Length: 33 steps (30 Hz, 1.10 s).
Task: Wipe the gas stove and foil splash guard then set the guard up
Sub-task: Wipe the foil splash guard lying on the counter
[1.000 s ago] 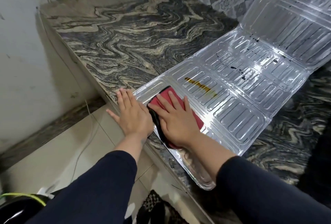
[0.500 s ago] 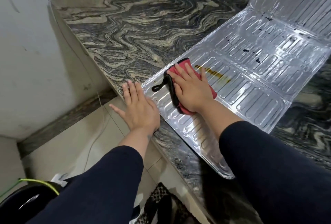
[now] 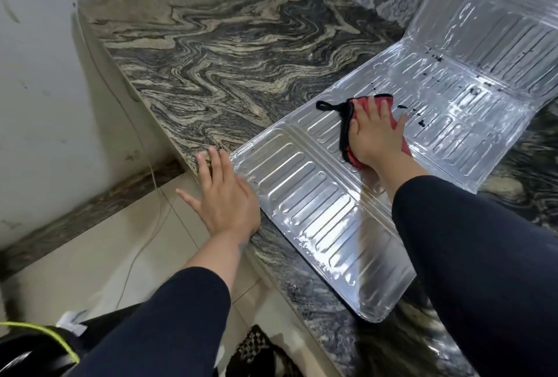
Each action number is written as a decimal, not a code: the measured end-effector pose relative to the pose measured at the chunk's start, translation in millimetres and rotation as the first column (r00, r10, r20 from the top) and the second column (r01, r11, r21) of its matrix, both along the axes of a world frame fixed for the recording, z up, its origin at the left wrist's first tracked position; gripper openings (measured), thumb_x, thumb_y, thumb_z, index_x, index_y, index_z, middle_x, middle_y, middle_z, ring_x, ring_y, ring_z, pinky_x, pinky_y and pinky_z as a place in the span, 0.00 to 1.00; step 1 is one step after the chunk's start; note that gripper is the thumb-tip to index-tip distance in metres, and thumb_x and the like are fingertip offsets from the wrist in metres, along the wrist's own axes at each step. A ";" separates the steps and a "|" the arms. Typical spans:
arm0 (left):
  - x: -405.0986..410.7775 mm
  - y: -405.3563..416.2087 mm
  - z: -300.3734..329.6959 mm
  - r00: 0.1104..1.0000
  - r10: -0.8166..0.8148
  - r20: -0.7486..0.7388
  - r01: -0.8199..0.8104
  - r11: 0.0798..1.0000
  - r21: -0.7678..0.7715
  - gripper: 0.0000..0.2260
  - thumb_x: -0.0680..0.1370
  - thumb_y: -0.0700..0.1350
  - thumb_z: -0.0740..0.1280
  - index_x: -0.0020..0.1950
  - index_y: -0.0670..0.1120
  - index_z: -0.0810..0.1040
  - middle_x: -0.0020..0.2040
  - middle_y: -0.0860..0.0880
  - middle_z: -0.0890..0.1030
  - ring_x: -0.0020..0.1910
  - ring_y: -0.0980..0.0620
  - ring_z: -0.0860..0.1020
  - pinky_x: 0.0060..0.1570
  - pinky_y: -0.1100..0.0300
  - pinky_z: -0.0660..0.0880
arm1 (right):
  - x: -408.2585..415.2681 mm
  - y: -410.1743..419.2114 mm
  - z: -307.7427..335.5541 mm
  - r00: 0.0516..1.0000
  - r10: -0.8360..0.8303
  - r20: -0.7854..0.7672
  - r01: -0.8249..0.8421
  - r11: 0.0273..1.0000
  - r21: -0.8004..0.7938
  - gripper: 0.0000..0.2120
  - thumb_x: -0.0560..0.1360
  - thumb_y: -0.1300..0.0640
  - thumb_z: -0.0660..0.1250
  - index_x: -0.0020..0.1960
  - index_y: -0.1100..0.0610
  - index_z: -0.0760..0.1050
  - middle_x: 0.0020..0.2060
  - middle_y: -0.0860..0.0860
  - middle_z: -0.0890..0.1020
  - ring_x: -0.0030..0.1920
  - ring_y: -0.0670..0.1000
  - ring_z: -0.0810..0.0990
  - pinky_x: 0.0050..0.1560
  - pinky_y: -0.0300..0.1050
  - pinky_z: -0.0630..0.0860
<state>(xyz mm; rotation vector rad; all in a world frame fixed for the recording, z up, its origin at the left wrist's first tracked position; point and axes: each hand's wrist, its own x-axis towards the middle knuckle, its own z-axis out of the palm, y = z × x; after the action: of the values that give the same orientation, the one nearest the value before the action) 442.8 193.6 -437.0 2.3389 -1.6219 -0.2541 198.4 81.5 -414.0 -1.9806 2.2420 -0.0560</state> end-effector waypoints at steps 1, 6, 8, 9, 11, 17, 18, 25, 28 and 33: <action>0.1 0.0 0.8 1.000 -0.001 -0.007 0.001 1.000 0.001 0.26 0.81 0.45 0.48 0.79 0.51 0.47 0.80 0.55 0.43 0.78 0.54 0.39 0.69 0.30 0.39 | 10.3 6.8 0.6 1.000 0.031 0.002 -0.031 1.000 -0.001 0.25 0.81 0.47 0.41 0.77 0.49 0.47 0.78 0.52 0.46 0.77 0.56 0.42 0.73 0.64 0.37; 0.5 -0.1 2.8 0.999 -0.001 -0.044 0.000 1.000 -0.007 0.27 0.81 0.44 0.50 0.79 0.51 0.48 0.80 0.56 0.43 0.78 0.54 0.39 0.70 0.31 0.38 | 91.6 67.2 3.6 0.910 0.387 0.148 -0.366 0.918 -0.153 0.24 0.80 0.48 0.47 0.76 0.47 0.51 0.77 0.52 0.54 0.77 0.54 0.49 0.76 0.59 0.46; 0.6 0.0 3.9 0.999 0.004 -0.054 -0.005 1.000 -0.004 0.27 0.80 0.43 0.51 0.79 0.51 0.49 0.80 0.57 0.43 0.78 0.55 0.39 0.70 0.32 0.39 | 120.4 86.0 2.9 0.844 0.504 0.184 -0.484 0.863 -0.144 0.22 0.80 0.49 0.49 0.74 0.47 0.56 0.77 0.51 0.55 0.77 0.54 0.49 0.76 0.58 0.44; 0.6 0.0 4.0 0.998 0.008 -0.060 -0.008 1.000 -0.005 0.28 0.80 0.43 0.52 0.79 0.52 0.49 0.80 0.57 0.43 0.78 0.55 0.39 0.70 0.32 0.39 | 130.1 90.9 1.1 0.822 0.541 0.179 -0.526 0.841 -0.124 0.21 0.80 0.49 0.49 0.73 0.46 0.58 0.77 0.50 0.54 0.77 0.53 0.48 0.76 0.57 0.42; 0.3 0.5 3.9 0.998 0.013 -0.064 -0.014 1.000 -0.014 0.28 0.80 0.43 0.52 0.79 0.53 0.50 0.79 0.58 0.44 0.78 0.56 0.39 0.70 0.34 0.38 | 138.0 89.8 -3.1 0.811 0.564 0.154 -0.555 0.826 -0.100 0.21 0.81 0.50 0.49 0.73 0.46 0.59 0.78 0.49 0.53 0.78 0.52 0.46 0.75 0.57 0.40; -1.0 0.4 2.8 0.998 0.013 -0.056 -0.014 1.000 -0.011 0.25 0.81 0.45 0.49 0.79 0.51 0.49 0.79 0.57 0.43 0.78 0.56 0.38 0.70 0.34 0.36 | 138.2 53.4 -5.1 0.839 0.532 0.117 -0.528 0.847 -0.062 0.22 0.80 0.43 0.48 0.74 0.38 0.55 0.78 0.45 0.50 0.78 0.51 0.44 0.72 0.65 0.37; -1.2 0.6 3.0 0.998 0.010 -0.056 -0.010 1.000 -0.007 0.25 0.81 0.45 0.49 0.79 0.51 0.50 0.80 0.57 0.43 0.78 0.56 0.38 0.70 0.33 0.36 | 140.7 49.3 -4.0 0.854 0.511 0.102 -0.507 0.860 -0.061 0.22 0.80 0.42 0.47 0.74 0.37 0.54 0.78 0.45 0.50 0.78 0.51 0.44 0.71 0.65 0.35; 1.1 2.3 4.6 0.999 -0.018 -0.032 0.019 1.000 0.008 0.27 0.81 0.44 0.49 0.79 0.52 0.47 0.79 0.57 0.41 0.77 0.54 0.36 0.69 0.30 0.37 | 111.1 24.9 -4.2 0.937 0.345 0.056 -0.341 0.938 -0.066 0.22 0.80 0.40 0.42 0.74 0.36 0.50 0.78 0.48 0.48 0.77 0.53 0.43 0.69 0.68 0.34; 1.5 1.7 2.6 1.000 -0.017 -0.016 0.017 1.000 0.010 0.27 0.81 0.44 0.48 0.79 0.52 0.45 0.79 0.57 0.41 0.77 0.54 0.36 0.69 0.29 0.37 | 69.1 5.1 -2.8 0.971 0.235 0.052 -0.232 0.971 -0.060 0.23 0.81 0.42 0.43 0.75 0.38 0.51 0.78 0.49 0.49 0.77 0.53 0.44 0.69 0.68 0.35; 0.6 1.9 1.9 1.000 -0.017 -0.012 0.017 1.000 0.009 0.27 0.81 0.45 0.48 0.79 0.51 0.46 0.79 0.56 0.41 0.77 0.54 0.36 0.70 0.32 0.36 | 28.5 -17.9 -6.9 0.997 0.079 0.007 -0.079 0.996 -0.038 0.24 0.81 0.45 0.42 0.77 0.43 0.48 0.78 0.52 0.48 0.78 0.54 0.44 0.72 0.67 0.38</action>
<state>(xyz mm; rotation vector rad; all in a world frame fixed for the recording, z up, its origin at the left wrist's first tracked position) 443.4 195.5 -435.1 2.3269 -1.6399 -0.2791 226.9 63.6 -420.9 -2.0822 2.1708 -0.0987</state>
